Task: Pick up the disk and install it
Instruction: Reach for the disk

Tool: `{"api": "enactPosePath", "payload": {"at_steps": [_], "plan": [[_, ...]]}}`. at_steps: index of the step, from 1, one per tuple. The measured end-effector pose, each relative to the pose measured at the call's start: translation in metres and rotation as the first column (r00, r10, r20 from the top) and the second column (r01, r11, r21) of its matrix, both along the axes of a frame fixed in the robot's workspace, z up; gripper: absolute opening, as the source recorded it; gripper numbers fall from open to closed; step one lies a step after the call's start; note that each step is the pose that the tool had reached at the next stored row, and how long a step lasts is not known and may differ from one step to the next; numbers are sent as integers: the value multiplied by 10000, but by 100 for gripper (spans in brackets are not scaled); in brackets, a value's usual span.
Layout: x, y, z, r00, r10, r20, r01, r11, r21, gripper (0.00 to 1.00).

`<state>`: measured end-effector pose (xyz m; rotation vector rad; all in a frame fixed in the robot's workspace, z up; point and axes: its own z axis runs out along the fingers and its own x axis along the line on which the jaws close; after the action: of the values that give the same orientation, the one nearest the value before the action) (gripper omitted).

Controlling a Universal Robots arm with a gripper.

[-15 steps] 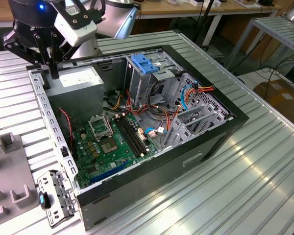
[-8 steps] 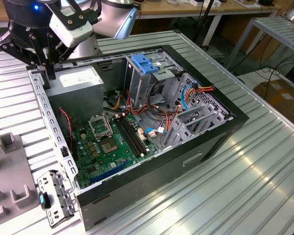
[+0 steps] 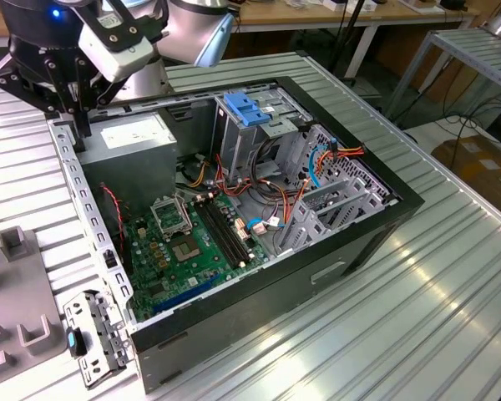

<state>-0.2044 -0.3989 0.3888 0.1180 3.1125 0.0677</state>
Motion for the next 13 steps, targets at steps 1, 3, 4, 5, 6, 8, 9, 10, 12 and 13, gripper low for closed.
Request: {"api": "enactPosePath", "payload": {"at_steps": [1,3,4,5,6,8,9,10,12,13], "plan": [[-4,0,0,10000,0,0,0,10000,0,11],[-13,0,-1,10000,0,-1,0,10000,-1,11],[-17,0,-1,10000,0,-1,0,10000,-1,11],[-23,0,-2,10000,0,0,0,10000,0,11],[-28,0,-2,10000,0,-1,0,10000,-1,11],[-40,0,-4,10000,0,0,0,10000,0,11],[-44,0,-5,10000,0,0,0,10000,0,11],[-48,0,-5,10000,0,0,0,10000,0,11],[-64,0,-7,10000,0,0,0,10000,0,11],[-72,0,-8,10000,0,0,0,10000,0,11]]}}
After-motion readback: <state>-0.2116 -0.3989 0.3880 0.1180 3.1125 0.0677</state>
